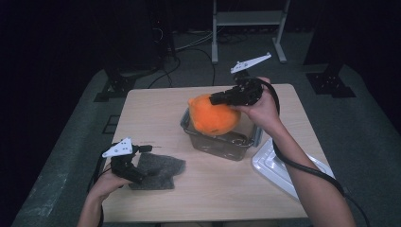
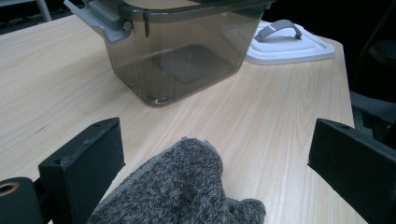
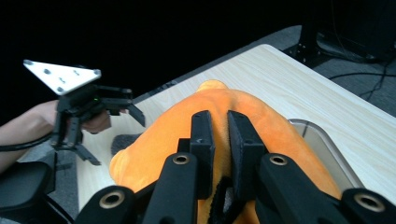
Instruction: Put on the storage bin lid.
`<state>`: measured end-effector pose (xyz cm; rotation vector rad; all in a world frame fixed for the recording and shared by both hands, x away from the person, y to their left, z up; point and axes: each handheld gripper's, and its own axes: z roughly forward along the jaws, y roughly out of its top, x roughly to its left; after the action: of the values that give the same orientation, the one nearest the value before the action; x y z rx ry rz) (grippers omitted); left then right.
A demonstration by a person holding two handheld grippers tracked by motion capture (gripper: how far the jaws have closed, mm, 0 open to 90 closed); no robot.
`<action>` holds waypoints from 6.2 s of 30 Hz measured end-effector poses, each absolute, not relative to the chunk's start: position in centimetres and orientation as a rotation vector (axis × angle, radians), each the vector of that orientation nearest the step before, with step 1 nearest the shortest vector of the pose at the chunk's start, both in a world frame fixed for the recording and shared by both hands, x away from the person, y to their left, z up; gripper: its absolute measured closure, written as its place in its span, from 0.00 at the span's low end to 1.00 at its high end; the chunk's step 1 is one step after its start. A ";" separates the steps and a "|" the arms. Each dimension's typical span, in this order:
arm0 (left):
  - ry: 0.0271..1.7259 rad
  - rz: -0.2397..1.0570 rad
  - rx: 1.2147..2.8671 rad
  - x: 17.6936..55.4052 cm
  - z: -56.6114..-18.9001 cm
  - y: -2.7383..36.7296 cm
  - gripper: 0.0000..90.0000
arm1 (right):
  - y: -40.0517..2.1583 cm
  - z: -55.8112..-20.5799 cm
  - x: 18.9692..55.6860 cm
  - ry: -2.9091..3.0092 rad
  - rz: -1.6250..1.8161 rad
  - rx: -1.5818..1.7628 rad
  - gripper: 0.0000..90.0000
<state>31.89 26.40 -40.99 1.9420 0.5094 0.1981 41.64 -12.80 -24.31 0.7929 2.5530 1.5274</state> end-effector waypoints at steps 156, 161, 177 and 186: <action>0.519 0.220 1.941 31.7 -41.0 26.7 0.03 | -22.5 -33.2 40.0 2.516 1.496 1.079 0.63; 0.520 0.216 1.945 31.7 -41.1 26.7 0.03 | -23.5 -33.4 39.1 2.507 1.497 1.080 0.58; 0.521 0.217 1.935 31.6 -41.0 26.5 0.03 | -27.9 -35.3 36.4 2.445 1.515 1.134 0.48; 0.521 0.225 1.933 31.7 -41.0 26.7 0.03 | -30.6 -37.3 35.1 2.405 1.518 1.197 0.46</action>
<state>31.68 26.65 -41.01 1.9332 0.5209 0.2249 35.09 -30.62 -37.33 1.1974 2.4046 1.5182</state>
